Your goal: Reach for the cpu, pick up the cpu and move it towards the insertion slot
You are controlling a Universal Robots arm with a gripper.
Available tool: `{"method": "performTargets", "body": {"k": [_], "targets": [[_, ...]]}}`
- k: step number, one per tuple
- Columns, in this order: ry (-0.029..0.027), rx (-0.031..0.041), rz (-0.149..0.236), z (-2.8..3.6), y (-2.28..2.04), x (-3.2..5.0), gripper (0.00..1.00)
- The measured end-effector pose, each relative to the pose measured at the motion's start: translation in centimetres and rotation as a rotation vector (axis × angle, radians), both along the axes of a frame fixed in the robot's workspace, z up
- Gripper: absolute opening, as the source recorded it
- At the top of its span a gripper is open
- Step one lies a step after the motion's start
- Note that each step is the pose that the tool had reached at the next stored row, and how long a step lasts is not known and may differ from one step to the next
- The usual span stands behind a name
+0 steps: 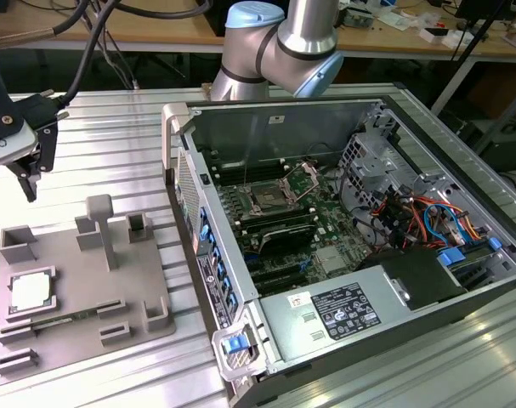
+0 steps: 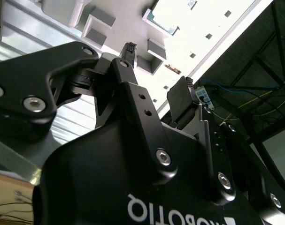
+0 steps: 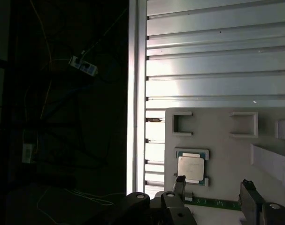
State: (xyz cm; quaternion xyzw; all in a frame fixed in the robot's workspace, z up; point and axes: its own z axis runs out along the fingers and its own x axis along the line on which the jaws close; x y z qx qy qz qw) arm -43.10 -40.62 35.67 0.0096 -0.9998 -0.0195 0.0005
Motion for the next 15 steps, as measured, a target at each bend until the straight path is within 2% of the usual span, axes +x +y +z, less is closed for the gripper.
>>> {"method": "performTargets", "body": {"k": [7, 8, 12, 15], "targets": [[0.0, 0.0, 0.0, -0.12, 0.0, 0.0, 0.57], [0.0001, 0.0, 0.0, -0.12, 0.0, 0.0, 0.63], [-0.0003, 0.0001, 0.0, -0.19, 0.0, 0.0, 0.63], [-0.0016, 0.0, 0.0, -0.48, 0.0, 0.0, 0.63]]}}
